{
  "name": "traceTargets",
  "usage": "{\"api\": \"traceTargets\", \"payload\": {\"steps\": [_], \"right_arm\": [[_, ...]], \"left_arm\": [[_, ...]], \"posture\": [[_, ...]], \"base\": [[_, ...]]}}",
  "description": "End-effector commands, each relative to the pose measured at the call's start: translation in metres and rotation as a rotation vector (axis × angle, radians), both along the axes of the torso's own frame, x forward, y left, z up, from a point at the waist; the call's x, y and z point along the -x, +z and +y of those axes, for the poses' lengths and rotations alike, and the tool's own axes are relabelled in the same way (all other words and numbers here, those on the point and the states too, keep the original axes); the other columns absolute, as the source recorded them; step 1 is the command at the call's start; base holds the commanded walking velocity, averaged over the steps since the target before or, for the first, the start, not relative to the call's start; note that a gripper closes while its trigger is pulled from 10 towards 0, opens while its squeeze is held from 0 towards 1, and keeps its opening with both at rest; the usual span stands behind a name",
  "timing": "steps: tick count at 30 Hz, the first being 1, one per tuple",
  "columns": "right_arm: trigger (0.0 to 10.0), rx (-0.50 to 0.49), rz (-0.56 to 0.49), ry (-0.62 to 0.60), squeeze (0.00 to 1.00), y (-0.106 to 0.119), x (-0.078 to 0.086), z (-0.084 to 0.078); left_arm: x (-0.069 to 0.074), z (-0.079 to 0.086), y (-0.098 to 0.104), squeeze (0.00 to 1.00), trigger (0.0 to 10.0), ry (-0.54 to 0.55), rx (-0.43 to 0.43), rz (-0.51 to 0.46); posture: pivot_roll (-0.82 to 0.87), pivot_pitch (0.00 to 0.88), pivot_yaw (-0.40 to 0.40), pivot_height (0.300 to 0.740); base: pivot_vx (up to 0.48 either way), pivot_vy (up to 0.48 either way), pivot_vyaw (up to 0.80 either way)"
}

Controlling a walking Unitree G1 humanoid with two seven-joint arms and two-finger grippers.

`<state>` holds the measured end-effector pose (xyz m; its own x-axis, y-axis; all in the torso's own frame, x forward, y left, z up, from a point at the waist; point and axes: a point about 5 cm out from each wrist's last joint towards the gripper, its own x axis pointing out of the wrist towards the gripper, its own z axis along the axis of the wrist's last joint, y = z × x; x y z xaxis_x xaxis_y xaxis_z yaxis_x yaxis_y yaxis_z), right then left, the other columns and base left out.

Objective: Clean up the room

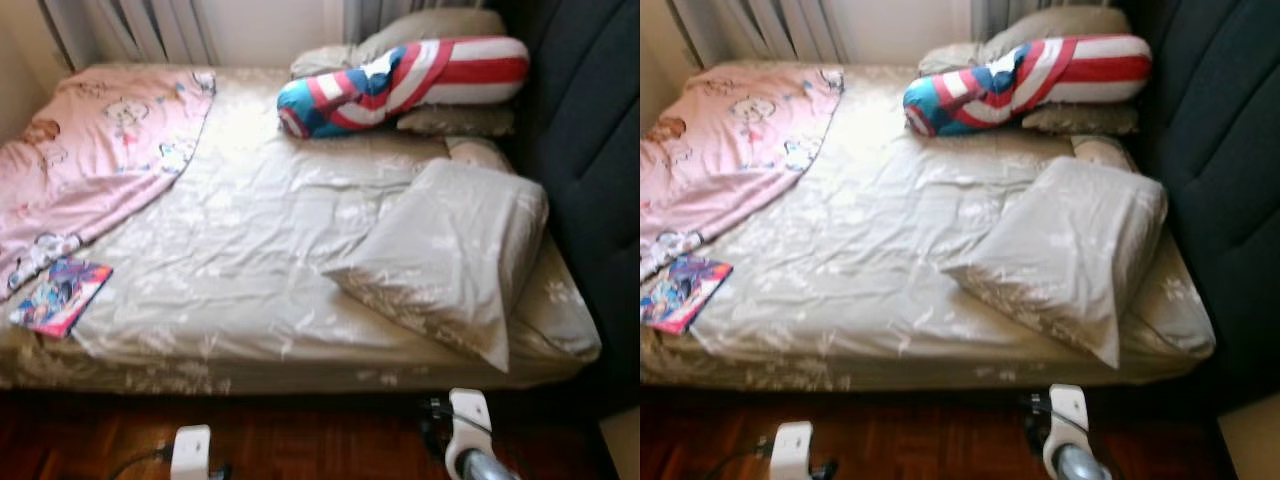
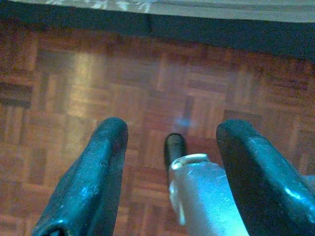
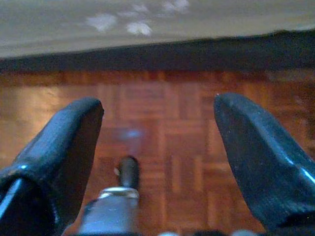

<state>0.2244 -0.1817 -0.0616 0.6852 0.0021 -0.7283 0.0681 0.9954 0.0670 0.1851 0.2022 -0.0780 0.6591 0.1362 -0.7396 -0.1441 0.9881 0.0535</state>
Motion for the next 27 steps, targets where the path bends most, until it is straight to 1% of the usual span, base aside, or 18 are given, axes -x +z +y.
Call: {"api": "traceTargets", "payload": {"steps": [1,9,15,27], "right_arm": [[10.0,0.012,0.017,-0.019,0.0,-0.0032,0.0066,-0.0068],[10.0,0.019,0.016,-0.021,0.0,-0.0031,0.0066,-0.0074],[10.0,0.02,0.02,-0.019,0.0,-0.0032,0.0066,-0.0075],[10.0,0.021,0.01,-0.012,0.0,-0.0024,0.0057,-0.0074]], "left_arm": [[0.0019,-0.0036,-0.0016,0.0,10.0,-0.006,0.011,0.006],[0.0028,-0.0022,-0.0016,0.0,10.0,-0.005,0.011,0.005],[0.0031,-0.0011,-0.0016,0.0,10.0,-0.002,0.009,0.005],[0.0031,-0.0002,-0.0017,0.0,10.0,-0.001,0.008,0.012]], "posture": [[0.02,0.131,-0.029,0.74],[0.02,0.13,-0.031,0.74],[0.03,0.131,-0.032,0.74],[0.03,0.13,-0.033,0.74]], "base": [[0.266,0.0,0.0],[0.27,0.0,0.0],[0.269,0.0,-0.74],[0.271,0.0,0.0]]}}
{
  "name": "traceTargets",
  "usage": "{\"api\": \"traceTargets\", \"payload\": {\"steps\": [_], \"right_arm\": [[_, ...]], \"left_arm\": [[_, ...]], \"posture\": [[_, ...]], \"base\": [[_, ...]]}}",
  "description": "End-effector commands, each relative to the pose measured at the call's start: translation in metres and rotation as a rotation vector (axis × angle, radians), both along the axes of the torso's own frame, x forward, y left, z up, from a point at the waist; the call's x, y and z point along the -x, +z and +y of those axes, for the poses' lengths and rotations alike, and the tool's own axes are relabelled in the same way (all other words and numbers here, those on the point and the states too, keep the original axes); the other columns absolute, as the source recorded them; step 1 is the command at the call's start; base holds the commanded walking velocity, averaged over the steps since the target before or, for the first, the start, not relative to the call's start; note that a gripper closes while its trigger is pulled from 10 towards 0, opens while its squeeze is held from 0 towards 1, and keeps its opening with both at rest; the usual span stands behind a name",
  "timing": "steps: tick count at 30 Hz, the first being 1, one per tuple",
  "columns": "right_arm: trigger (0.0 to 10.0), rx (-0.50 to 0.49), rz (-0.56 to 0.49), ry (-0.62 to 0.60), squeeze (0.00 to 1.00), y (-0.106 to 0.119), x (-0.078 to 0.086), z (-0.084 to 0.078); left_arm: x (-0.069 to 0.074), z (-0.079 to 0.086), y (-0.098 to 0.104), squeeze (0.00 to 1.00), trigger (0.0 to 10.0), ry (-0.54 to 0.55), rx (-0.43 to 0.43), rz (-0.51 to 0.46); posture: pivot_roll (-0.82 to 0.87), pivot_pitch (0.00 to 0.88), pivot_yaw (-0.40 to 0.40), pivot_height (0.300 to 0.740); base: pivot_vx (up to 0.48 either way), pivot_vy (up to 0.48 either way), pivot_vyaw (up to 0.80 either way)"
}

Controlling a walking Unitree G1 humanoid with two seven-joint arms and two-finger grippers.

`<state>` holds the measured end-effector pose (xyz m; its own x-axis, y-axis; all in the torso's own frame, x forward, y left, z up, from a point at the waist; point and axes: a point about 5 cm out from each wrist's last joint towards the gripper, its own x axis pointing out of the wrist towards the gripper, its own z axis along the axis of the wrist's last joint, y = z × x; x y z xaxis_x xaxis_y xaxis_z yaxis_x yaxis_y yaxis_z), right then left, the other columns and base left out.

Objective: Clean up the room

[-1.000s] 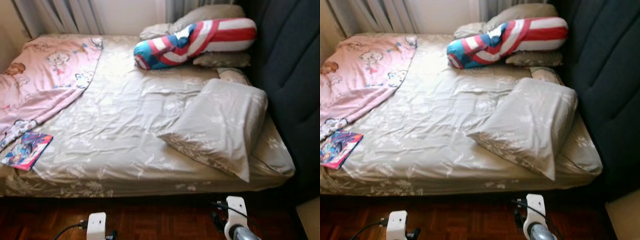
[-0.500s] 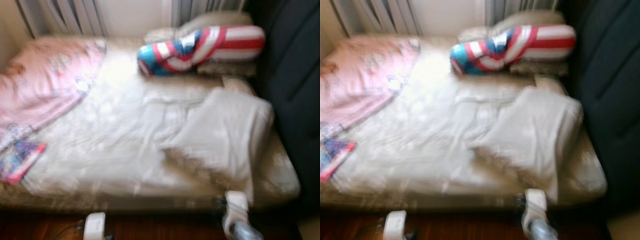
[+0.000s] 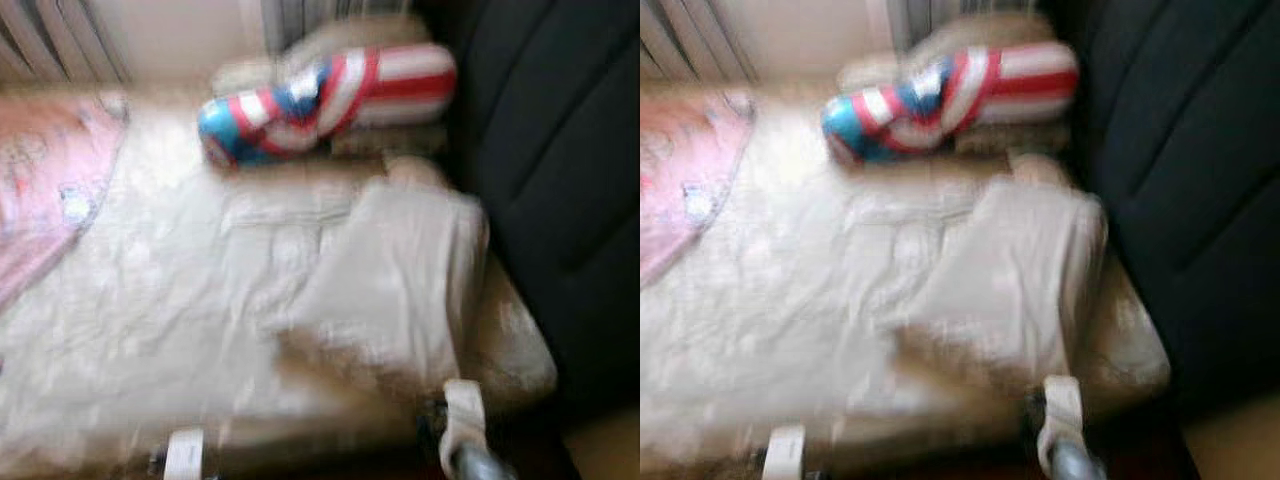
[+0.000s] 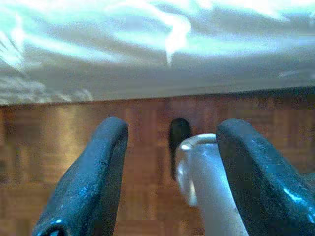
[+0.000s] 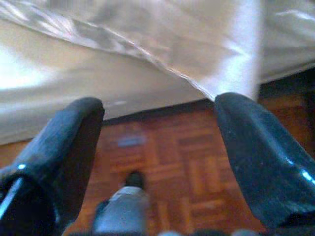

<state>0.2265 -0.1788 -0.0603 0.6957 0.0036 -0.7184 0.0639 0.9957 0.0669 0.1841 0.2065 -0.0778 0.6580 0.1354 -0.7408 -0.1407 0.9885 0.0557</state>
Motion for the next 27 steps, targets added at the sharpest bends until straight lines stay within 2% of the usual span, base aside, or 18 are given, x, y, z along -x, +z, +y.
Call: {"api": "traceTargets", "payload": {"steps": [1,10,13,15,22,23,25,27], "right_arm": [[10.0,0.018,0.022,-0.016,0.0,-0.004,0.008,-0.01],[10.0,0.032,0.01,0.019,0.0,-0.002,0.006,-0.01],[10.0,0.026,-0.01,0.041,0.0,-0.001,0.005,-0.009],[10.0,0.007,-0.045,0.038,0.0,0.001,0.003,-0.008],[10.0,0.007,-0.045,0.038,0.0,0.001,0.003,-0.008],[10.0,-0.002,-0.061,0.036,0.0,0.002,0.003,-0.008],[10.0,-0.047,-0.156,0.024,0.0,0.007,0.0,-0.006],[10.0,-0.072,-0.21,0.013,0.0,0.01,-0.001,-0.005]], "left_arm": [[0.002,-0.005,-0.002,0.0,10.0,0.002,0.01,0.008],[0.001,-0.006,-0.001,0.0,10.0,0.01,0.008,-0.002],[-0.002,-0.008,0.0,0.0,10.0,0.002,0.005,-0.019],[-0.013,-0.009,0.007,0.0,10.0,0.005,0.011,-0.085],[-0.013,-0.009,0.007,0.0,10.0,0.005,0.011,-0.085],[-0.018,-0.008,0.01,0.0,10.0,0.007,0.013,-0.114],[-0.058,-0.013,0.042,0.0,10.0,-0.03,0.028,-0.348],[-0.078,-0.019,0.063,0.0,10.0,-0.065,0.034,-0.486]], "posture": [[0.03,0.13,-0.033,0.74],[0.03,0.132,-0.034,0.74],[0.03,0.134,-0.035,0.74],[0.02,0.137,-0.036,0.74],[0.02,0.137,-0.036,0.74],[0.02,0.14,-0.035,0.74],[0.02,0.149,-0.027,0.74],[0.01,0.151,-0.025,0.74]], "base": [[0.27,0.0,0.0],[0.085,0.0,0.0],[0.0,0.0,0.0],[0.0,0.0,0.0],[0.0,0.0,0.0],[0.0,0.0,0.0],[0.0,0.0,0.0],[0.0,0.0,0.0]]}}
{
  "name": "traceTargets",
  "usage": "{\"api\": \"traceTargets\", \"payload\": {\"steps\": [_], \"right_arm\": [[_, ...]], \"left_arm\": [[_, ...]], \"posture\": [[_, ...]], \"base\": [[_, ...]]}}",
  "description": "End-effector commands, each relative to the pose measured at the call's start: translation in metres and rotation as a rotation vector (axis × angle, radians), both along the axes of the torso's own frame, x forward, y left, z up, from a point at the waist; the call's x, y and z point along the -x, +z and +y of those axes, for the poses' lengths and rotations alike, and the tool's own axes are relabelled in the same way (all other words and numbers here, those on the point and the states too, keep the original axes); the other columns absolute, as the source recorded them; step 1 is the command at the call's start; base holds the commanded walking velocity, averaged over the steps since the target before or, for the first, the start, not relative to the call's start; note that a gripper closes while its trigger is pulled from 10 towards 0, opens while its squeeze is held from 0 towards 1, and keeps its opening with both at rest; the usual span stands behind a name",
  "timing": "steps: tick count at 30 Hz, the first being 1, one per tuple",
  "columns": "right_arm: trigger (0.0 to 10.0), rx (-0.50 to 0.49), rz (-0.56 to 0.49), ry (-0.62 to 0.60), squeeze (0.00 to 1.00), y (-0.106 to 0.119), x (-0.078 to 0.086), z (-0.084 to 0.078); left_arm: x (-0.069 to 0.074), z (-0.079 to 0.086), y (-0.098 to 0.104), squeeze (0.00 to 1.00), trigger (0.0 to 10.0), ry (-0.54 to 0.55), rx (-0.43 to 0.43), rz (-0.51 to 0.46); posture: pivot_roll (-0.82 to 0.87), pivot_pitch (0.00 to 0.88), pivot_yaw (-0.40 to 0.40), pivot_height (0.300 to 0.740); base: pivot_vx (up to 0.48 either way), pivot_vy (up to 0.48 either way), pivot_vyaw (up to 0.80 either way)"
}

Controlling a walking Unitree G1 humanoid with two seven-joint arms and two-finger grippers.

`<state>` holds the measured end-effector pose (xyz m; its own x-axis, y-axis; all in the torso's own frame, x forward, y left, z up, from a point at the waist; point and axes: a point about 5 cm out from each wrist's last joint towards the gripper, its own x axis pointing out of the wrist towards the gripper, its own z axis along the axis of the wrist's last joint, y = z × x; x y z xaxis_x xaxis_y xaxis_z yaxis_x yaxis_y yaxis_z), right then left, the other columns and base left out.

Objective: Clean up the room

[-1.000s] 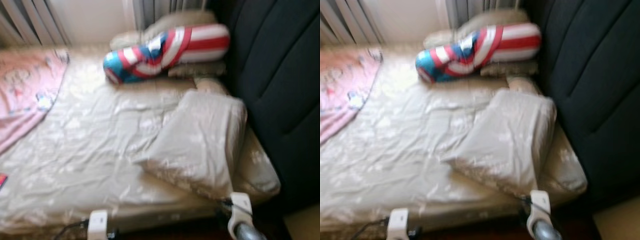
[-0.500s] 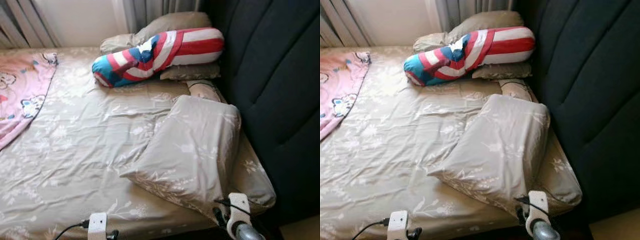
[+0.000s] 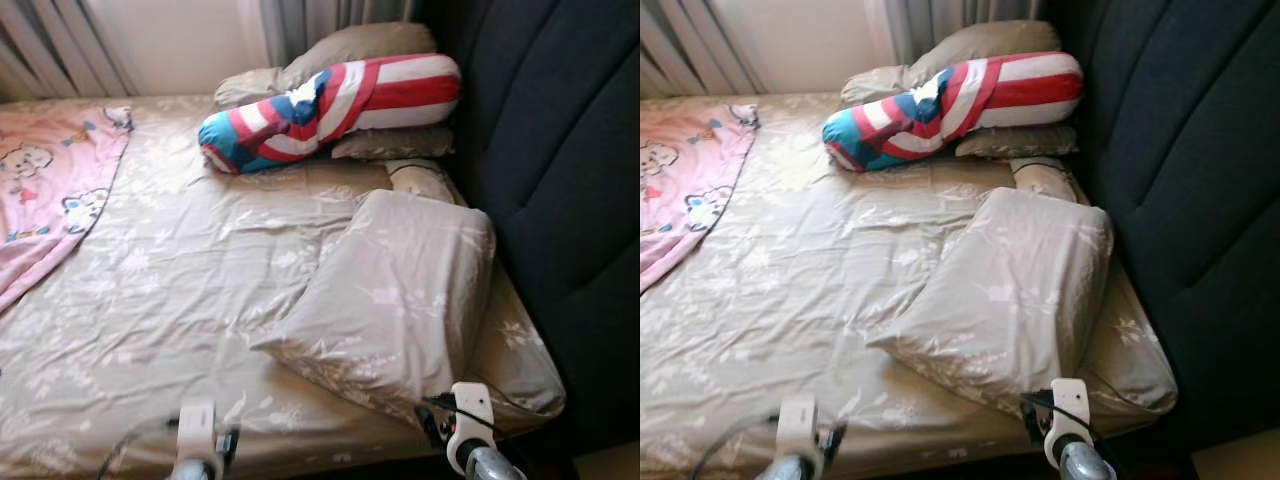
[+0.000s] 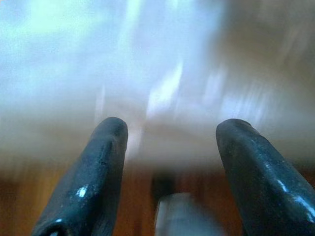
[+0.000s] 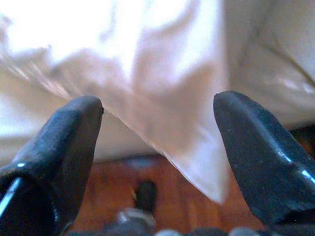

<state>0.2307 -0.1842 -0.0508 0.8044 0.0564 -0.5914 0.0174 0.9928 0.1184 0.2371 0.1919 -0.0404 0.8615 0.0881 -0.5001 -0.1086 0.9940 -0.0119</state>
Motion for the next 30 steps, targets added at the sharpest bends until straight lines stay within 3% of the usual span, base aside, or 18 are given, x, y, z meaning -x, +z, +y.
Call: {"api": "traceTargets", "payload": {"steps": [1,6,16,20,30], "right_arm": [[10.0,-0.03,-0.042,-0.016,0.0,0.0,0.003,0.0],[10.0,-0.045,-0.076,-0.01,0.0,0.002,0.003,0.002],[10.0,-0.043,-0.084,-0.025,0.0,0.001,0.007,-0.001],[10.0,-0.039,-0.085,-0.033,0.0,0.0,0.008,-0.001],[10.0,-0.023,-0.098,-0.03,0.0,0.0,0.009,-0.001]], "left_arm": [[-0.025,-0.005,0.025,0.0,10.0,-0.024,0.006,-0.169],[-0.028,-0.01,0.035,0.0,10.0,-0.042,0.009,-0.258],[-0.017,-0.012,0.034,0.0,10.0,-0.048,0.014,-0.304],[-0.02,-0.002,0.039,0.0,10.0,-0.025,0.002,-0.324],[-0.023,-0.003,0.043,0.0,10.0,-0.033,0.006,-0.338]], "posture": [[0.01,0.151,-0.025,0.74],[0.01,0.155,-0.022,0.74],[0.01,0.149,-0.023,0.74],[0.01,0.139,-0.021,0.74],[0.0,0.124,-0.013,0.74]], "base": [[0.0,0.0,0.0],[0.0,0.0,0.0],[0.0,0.0,0.0],[0.0,0.0,0.0],[0.0,0.0,0.0]]}}
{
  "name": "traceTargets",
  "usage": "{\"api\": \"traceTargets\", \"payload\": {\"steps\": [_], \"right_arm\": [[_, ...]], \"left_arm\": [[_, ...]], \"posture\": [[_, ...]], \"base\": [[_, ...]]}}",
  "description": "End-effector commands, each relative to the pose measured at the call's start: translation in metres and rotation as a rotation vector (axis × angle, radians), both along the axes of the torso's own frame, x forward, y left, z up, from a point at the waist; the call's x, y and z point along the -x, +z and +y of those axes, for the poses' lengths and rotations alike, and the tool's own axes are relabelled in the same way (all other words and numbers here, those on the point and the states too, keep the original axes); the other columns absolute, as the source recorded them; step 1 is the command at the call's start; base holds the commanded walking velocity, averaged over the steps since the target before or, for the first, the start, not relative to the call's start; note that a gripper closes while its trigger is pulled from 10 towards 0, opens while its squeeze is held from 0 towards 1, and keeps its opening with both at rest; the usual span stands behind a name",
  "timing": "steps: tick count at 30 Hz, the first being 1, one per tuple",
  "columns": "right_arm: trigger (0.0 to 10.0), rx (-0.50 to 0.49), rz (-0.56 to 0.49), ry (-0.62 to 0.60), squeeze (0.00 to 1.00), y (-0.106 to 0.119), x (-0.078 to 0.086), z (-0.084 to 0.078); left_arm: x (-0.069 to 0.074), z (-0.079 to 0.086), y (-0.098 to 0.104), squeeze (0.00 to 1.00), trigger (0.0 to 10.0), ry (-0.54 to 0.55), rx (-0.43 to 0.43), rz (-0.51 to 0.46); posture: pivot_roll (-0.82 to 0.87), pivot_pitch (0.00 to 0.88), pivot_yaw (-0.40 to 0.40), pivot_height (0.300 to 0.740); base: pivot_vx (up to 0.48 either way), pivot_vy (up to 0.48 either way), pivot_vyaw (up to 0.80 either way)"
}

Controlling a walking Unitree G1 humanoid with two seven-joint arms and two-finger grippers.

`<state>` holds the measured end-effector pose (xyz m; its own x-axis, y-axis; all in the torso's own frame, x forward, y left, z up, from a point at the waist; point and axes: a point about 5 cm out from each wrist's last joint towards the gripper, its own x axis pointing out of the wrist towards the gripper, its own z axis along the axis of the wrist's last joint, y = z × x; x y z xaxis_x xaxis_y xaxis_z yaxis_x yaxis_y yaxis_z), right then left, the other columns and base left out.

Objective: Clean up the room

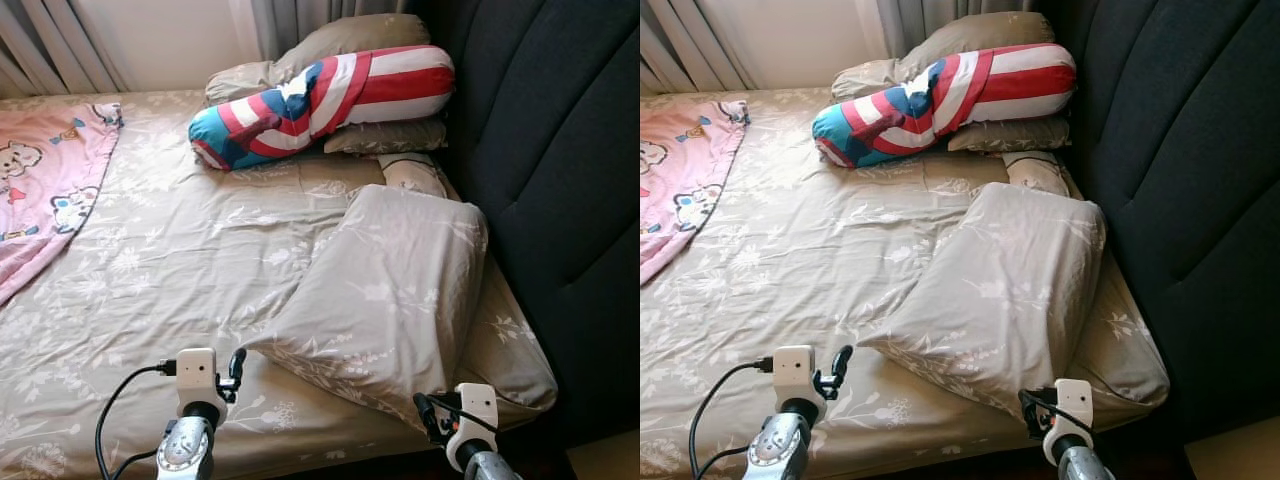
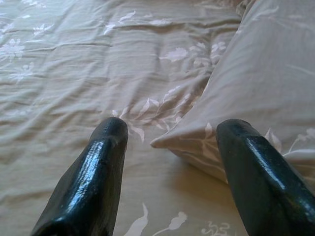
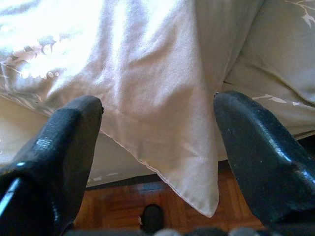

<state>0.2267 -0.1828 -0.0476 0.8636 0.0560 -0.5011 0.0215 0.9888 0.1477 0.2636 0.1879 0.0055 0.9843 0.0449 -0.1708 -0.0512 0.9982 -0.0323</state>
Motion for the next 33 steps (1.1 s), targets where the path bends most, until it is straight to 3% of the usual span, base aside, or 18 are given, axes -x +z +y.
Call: {"api": "traceTargets", "payload": {"steps": [1,7,16,28,31,32,33], "right_arm": [[10.0,0.003,0.007,-0.012,0.0,-0.003,0.005,-0.002],[10.0,0.006,-0.019,-0.02,0.0,-0.001,0.005,-0.003],[10.0,0.105,-0.081,0.022,0.0,0.006,0.0,-0.005],[10.0,0.105,-0.113,-0.017,0.0,0.009,-0.002,-0.006],[10.0,0.028,-0.09,-0.079,0.0,0.006,-0.001,-0.006],[10.0,-0.037,-0.084,-0.149,0.0,0.004,0.001,-0.006],[10.0,0.001,-0.096,-0.171,0.0,0.006,0.001,-0.009]], "left_arm": [[0.003,0.0,-0.003,0.0,10.0,0.012,0.018,0.013],[0.001,-0.004,0.0,0.0,10.0,0.001,0.016,-0.005],[-0.001,-0.002,0.003,0.0,10.0,0.001,0.008,-0.017],[0.0,0.0,0.004,0.0,10.0,0.008,0.004,-0.022],[-0.001,0.0,0.005,0.0,10.0,0.009,0.003,-0.026],[-0.002,0.001,0.007,0.0,10.0,0.01,0.003,-0.032],[-0.003,0.001,0.008,0.0,10.0,0.01,0.002,-0.036]], "posture": [[0.0,0.124,-0.013,0.74],[0.0,0.118,-0.016,0.74],[-0.01,0.144,-0.02,0.74],[-0.01,0.164,-0.022,0.74],[-0.01,0.168,-0.023,0.74],[-0.01,0.168,-0.022,0.74],[-0.01,0.168,-0.022,0.74]], "base": [[0.0,0.0,0.0],[0.0,0.0,0.0],[0.0,0.0,0.0],[0.0,0.0,0.0],[0.0,0.0,0.0],[0.0,0.0,0.0],[0.0,0.0,0.0]]}}
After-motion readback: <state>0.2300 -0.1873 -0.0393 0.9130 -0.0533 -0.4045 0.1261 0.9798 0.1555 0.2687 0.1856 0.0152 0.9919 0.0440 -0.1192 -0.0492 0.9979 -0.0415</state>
